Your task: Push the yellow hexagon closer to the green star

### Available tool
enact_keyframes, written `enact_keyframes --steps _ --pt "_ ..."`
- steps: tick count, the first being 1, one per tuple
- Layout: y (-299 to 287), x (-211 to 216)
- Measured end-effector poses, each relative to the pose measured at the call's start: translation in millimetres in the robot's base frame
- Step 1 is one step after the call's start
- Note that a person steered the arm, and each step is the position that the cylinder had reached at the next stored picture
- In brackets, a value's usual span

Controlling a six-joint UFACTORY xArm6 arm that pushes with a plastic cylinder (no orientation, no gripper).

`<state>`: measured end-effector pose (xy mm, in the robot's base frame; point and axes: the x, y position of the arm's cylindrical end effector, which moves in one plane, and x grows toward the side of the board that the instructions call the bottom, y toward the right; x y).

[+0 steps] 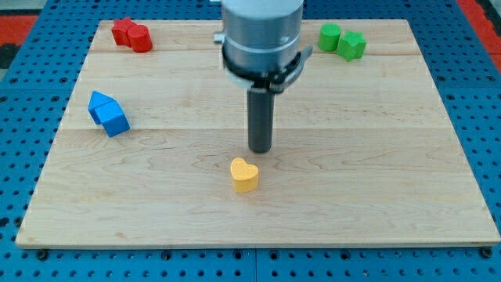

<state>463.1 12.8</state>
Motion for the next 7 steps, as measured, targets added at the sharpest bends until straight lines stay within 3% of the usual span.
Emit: enact_keyframes --steps 3,7 --pt "12.6 -67.4" --pt "-16.8 -96.4"
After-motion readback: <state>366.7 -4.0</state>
